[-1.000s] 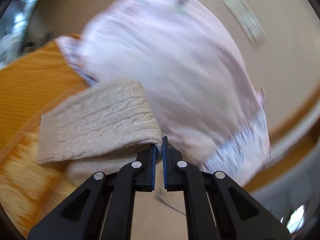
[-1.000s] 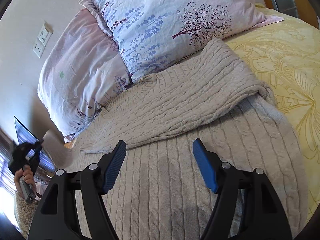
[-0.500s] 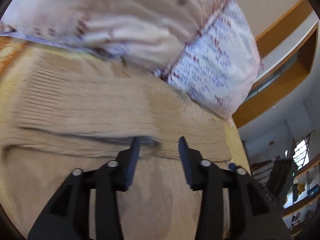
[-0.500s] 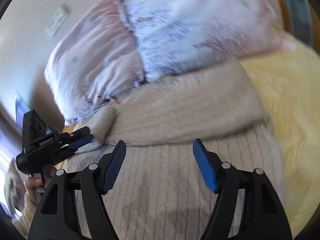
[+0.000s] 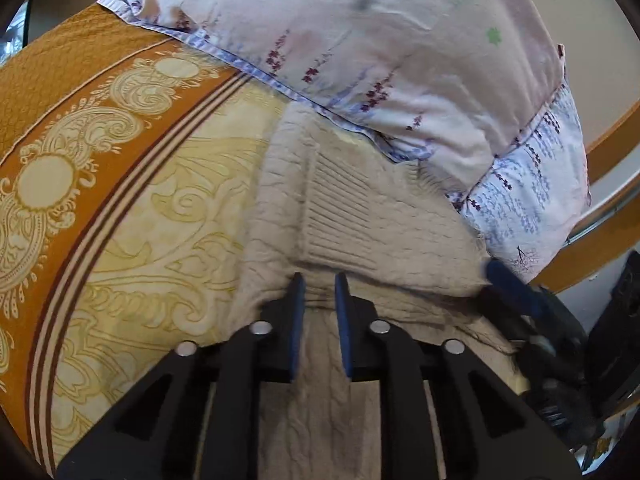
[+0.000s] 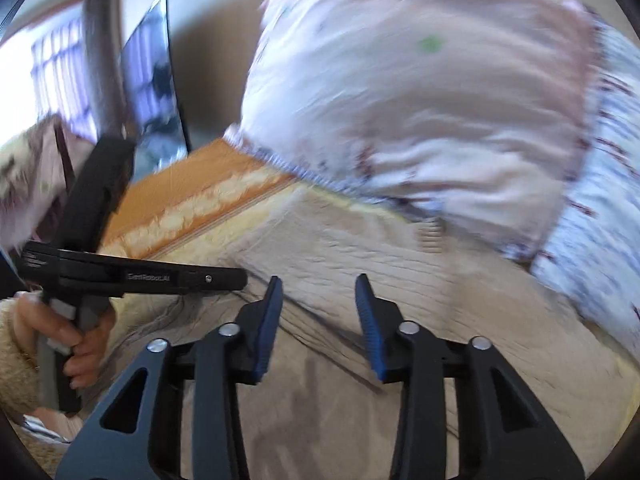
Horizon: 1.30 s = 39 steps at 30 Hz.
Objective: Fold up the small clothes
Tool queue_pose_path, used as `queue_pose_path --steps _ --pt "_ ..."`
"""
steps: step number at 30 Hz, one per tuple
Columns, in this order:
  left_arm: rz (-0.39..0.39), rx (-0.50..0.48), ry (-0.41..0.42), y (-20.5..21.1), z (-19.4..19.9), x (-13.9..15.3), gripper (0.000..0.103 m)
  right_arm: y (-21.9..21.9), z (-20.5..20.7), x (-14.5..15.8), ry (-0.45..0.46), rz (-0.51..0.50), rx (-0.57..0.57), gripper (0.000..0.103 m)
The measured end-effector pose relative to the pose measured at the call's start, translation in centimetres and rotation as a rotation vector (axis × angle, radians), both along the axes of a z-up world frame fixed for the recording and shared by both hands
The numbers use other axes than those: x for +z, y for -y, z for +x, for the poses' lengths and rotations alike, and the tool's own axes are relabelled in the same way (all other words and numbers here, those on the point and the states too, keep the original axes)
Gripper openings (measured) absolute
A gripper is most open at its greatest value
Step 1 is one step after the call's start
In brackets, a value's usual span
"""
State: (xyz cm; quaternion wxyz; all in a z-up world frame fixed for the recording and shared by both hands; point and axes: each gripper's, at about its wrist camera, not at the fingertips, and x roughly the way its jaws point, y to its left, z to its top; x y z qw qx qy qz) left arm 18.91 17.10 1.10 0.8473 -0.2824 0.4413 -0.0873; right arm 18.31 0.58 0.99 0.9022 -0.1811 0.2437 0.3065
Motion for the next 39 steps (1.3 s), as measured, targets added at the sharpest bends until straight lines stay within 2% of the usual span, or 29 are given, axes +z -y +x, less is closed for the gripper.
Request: queue_pose_path --steps 4,7,11,13,15,19,20,22,23,24,25,27,28,29,30,32,35,39 --pt "-0.017 -0.007 -0.002 -0.4 0.1 -0.4 0.013 -2.3 1.4 -2.4 -0.009 -0.117 -0.016 0.037" --pt "-0.028 -0.010 0.003 -0.7 0.1 -0.6 0.013 -2.5 1.6 -3.0 0.017 -0.145 -0.036 0.037" --pt "-0.037 -0.008 0.004 -0.7 0.2 -0.7 0.013 -2.5 1.5 -2.9 0.047 -0.161 -0.082 0.013" --pt "-0.045 -0.004 0.002 -0.8 0.2 -0.7 0.013 -1.6 1.9 -2.4 0.031 -0.099 -0.101 0.010" --pt "-0.050 -0.002 0.000 -0.8 0.2 -0.7 0.013 0.1 2.1 -1.3 0.020 0.011 -0.147 0.009" --pt "-0.054 -0.003 0.001 -0.7 0.2 -0.7 0.013 7.3 1.5 1.3 -0.010 0.327 -0.311 0.007" --pt "-0.054 -0.004 0.003 -0.7 0.2 -0.7 0.016 10.7 0.7 1.7 -0.018 0.438 -0.388 0.007" --pt "-0.064 -0.014 0.014 -0.6 0.1 -0.6 0.023 15.4 -0.6 1.4 -0.029 0.555 -0.500 0.007" --pt "-0.071 -0.025 0.025 -0.4 0.1 -0.4 0.031 17.6 -1.4 0.8 -0.040 0.593 -0.561 0.007" --pt "-0.074 -0.034 0.034 -0.2 0.1 -0.3 0.040 19.9 -2.1 -0.2 -0.068 0.607 -0.634 0.007" --pt "-0.072 -0.046 0.044 0.1 0.0 -0.1 0.044 21.3 -2.4 -1.2 -0.112 0.602 -0.666 0.007" --pt "-0.062 -0.067 0.059 0.7 -0.3 0.3 0.059 24.0 -2.9 -2.9 -0.211 0.614 -0.710 0.008" --pt "-0.060 -0.073 0.063 1.0 -0.4 0.4 0.061 25.3 -3.2 -3.2 -0.251 0.650 -0.717 0.009" --pt "-0.058 -0.077 0.069 1.1 -0.8 0.6 0.064 26.5 -3.4 -3.1 -0.270 0.699 -0.711 0.015" --pt "-0.059 -0.080 0.075 1.2 -1.0 0.8 0.064 27.2 -3.5 -2.8 -0.274 0.732 -0.706 0.032" --pt "-0.065 -0.089 0.094 1.0 -1.7 1.3 0.064 29.1 -3.2 -2.0 -0.268 0.800 -0.713 0.044" --pt "-0.030 -0.086 0.114 0.4 -3.2 2.0 0.064 30.5 -1.2 -1.8 -0.329 0.839 -0.708 0.044" --pt "0.048 -0.082 0.115 -0.5 -5.1 2.2 0.064 30.8 1.0 -3.2 -0.429 0.827 -0.734 0.040"
